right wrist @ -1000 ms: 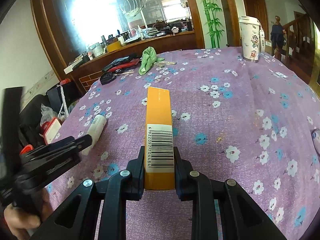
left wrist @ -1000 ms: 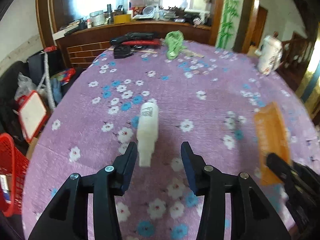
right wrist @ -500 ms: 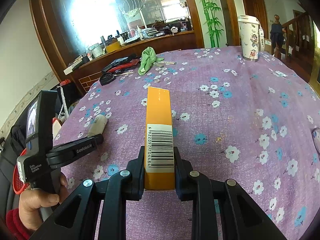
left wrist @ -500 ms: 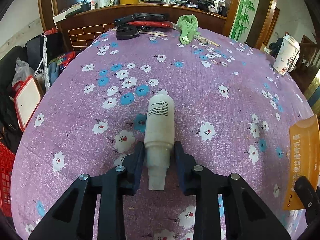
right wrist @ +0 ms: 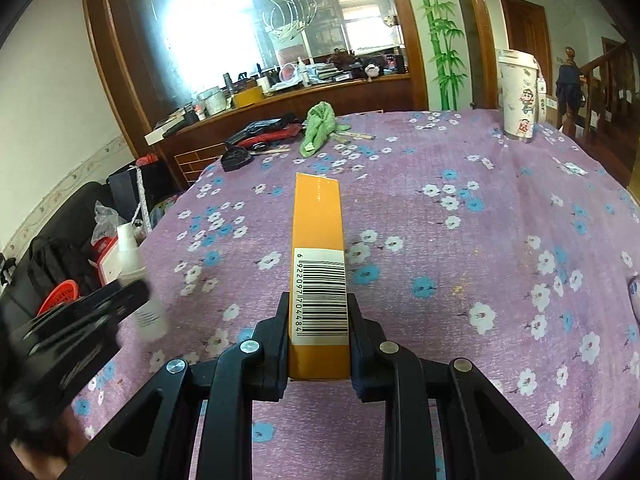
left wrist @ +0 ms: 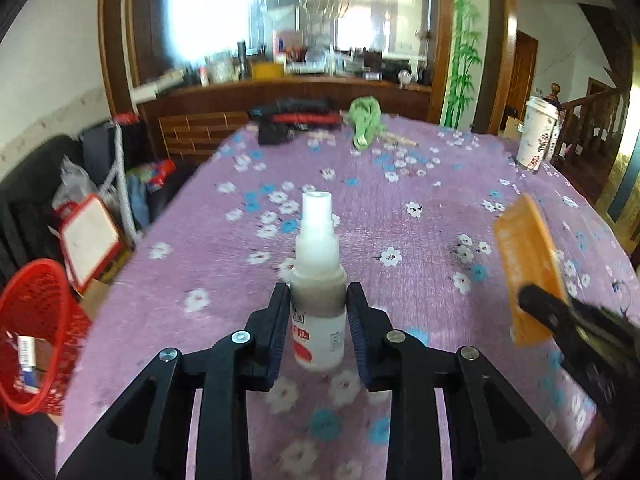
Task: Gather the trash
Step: 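Carry the spray bottle and orange box over the red wastebasket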
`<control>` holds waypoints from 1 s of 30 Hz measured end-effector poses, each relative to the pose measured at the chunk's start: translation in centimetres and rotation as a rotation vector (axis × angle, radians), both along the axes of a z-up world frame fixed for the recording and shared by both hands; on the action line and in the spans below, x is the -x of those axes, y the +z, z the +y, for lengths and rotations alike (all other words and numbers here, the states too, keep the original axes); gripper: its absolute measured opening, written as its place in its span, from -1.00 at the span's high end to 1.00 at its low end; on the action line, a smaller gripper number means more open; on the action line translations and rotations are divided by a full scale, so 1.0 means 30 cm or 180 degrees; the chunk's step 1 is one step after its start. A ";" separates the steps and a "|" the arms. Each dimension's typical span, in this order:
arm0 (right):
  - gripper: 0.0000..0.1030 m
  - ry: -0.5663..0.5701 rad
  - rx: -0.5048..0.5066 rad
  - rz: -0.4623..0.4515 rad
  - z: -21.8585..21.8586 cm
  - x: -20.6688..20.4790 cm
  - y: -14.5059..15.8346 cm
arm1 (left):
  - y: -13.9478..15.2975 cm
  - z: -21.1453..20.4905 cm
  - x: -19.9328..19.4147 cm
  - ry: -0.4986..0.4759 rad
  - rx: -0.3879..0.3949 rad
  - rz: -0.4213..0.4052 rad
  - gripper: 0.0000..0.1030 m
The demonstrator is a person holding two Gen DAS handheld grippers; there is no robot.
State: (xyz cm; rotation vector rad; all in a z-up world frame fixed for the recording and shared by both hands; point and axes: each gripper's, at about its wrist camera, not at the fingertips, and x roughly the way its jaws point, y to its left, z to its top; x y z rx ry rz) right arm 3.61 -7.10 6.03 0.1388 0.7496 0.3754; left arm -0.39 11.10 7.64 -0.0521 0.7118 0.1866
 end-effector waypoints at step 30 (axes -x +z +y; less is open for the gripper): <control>0.51 0.0448 0.0127 -0.0104 0.190 0.259 0.119 | 0.076 0.068 0.359 0.0151 -0.0414 -0.0593 0.46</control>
